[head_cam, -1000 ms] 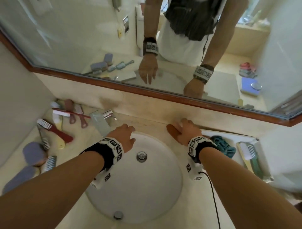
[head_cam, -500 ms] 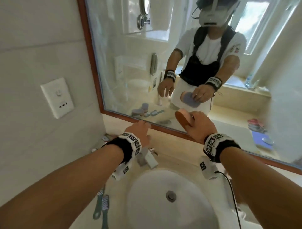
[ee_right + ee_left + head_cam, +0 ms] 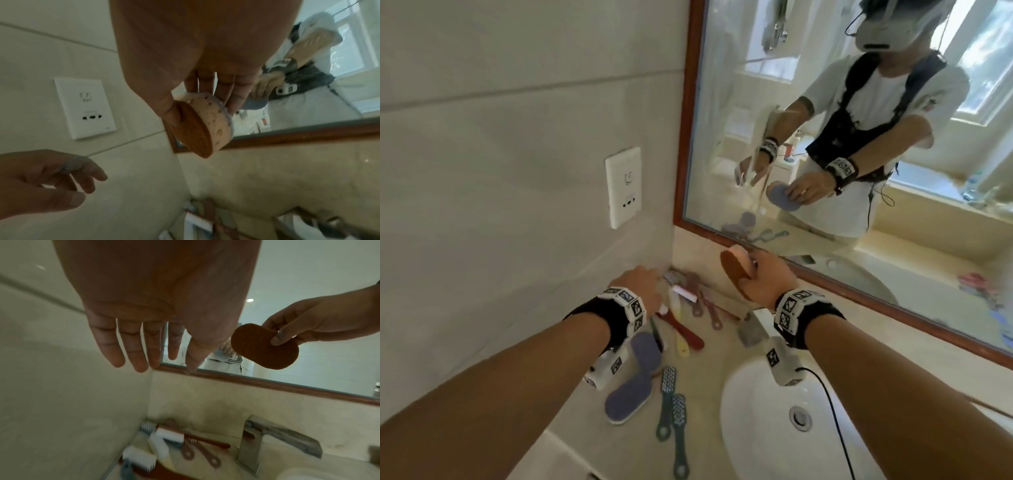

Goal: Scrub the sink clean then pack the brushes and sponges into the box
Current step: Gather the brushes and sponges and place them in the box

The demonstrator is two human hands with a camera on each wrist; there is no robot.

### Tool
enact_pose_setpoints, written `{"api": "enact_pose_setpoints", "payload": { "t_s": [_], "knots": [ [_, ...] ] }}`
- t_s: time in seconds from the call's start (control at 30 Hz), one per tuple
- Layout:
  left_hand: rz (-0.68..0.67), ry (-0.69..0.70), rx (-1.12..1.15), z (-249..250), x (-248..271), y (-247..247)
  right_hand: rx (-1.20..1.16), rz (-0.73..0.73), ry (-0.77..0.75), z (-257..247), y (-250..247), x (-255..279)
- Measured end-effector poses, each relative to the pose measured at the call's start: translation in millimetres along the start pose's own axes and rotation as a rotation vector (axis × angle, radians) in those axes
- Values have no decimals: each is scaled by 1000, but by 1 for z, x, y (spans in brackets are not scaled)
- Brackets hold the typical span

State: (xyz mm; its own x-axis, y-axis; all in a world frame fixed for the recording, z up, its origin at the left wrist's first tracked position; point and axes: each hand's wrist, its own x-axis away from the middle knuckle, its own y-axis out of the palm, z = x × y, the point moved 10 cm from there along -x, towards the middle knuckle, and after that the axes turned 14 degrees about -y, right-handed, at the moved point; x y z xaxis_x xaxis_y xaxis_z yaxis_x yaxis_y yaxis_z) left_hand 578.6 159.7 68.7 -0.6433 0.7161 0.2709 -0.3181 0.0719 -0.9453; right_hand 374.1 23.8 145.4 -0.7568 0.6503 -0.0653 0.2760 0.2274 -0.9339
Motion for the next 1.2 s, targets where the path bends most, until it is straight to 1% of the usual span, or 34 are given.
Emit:
{"api": "enact_pose_setpoints", "payload": {
  "t_s": [0.13,0.23,0.3,0.33,0.4,0.47,0.57,0.7,0.8,0.87,0.93,1.0,1.07,1.13,1.2],
  "knots": [
    [-82,-76,24,-36,-4,45,-45,-92,11,-13,61,-15],
    [-219,-79,-68,-51,7,104,-161,-194,46,-19,111,-12],
    [-322,-135,-115,-64,21,148,-195,-270,43,-24,145,-2],
    [-350,-163,-122,-69,27,165,-194,-297,33,-24,160,2],
    [-382,-190,-133,-77,35,191,-153,-379,0,-24,188,11],
    [-391,-190,-166,-84,37,206,-155,-447,-8,-18,210,16],
    [-389,-174,-187,-88,36,215,-201,-458,-5,-13,224,19],
    [-375,-159,-165,-89,33,217,-227,-416,31,-8,228,19],
    [-374,-142,-125,-87,31,204,-247,-351,57,-9,215,17],
    [-397,-109,-113,-83,28,193,-252,-345,86,-6,205,14],
    [-409,-65,-117,-78,24,178,-210,-368,73,-10,192,13],
    [-391,-29,-123,-68,17,158,-161,-344,26,-16,174,10],
    [-355,0,-74,-52,11,128,-130,-283,0,-18,149,9],
    [-296,27,-21,-30,4,95,-115,-203,12,-13,119,11],
    [-226,65,33,-3,0,61,-133,-91,28,-6,81,19]
  ]
}}
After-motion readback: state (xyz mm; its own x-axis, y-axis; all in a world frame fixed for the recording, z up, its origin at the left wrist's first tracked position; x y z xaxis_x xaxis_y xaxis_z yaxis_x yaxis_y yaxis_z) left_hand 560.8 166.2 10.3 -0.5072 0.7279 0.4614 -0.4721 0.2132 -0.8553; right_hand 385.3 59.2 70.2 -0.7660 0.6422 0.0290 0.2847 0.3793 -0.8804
